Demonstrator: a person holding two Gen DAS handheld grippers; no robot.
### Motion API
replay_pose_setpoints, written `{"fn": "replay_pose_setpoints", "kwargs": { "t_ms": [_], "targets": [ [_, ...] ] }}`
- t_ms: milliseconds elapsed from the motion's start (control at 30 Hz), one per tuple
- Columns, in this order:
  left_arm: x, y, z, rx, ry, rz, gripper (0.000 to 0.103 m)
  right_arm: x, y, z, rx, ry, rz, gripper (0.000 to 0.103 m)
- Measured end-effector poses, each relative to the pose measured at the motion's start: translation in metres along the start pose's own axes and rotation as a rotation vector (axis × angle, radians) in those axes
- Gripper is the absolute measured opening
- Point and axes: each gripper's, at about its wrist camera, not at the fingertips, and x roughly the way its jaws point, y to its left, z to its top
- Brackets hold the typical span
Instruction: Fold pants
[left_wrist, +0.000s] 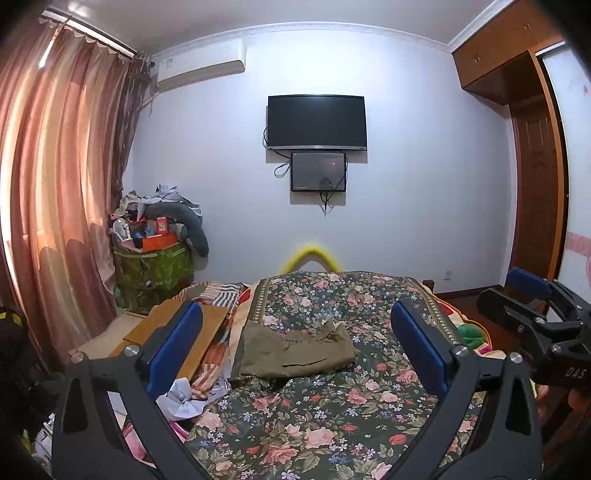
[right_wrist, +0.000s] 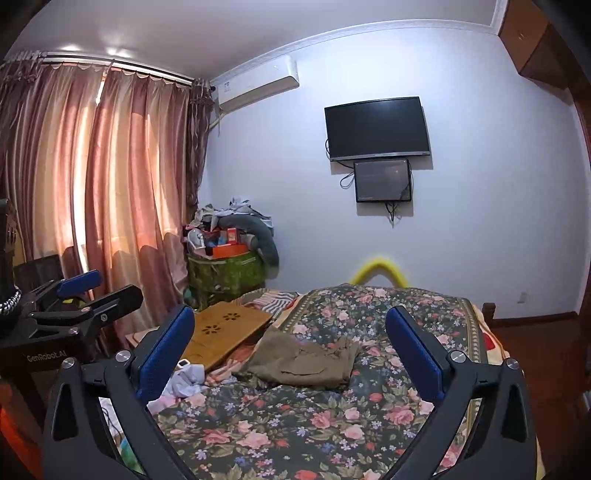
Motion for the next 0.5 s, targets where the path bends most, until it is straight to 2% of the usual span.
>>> {"fn": "replay_pose_setpoints", "kwargs": {
  "t_ms": [500],
  "targets": [
    [0.013,0.000,-0.007,-0.015,0.030,-0.009,0.103,0.001,-0.004,-0.003,0.016,0.033,-0.010,0.103]
  ]
}}
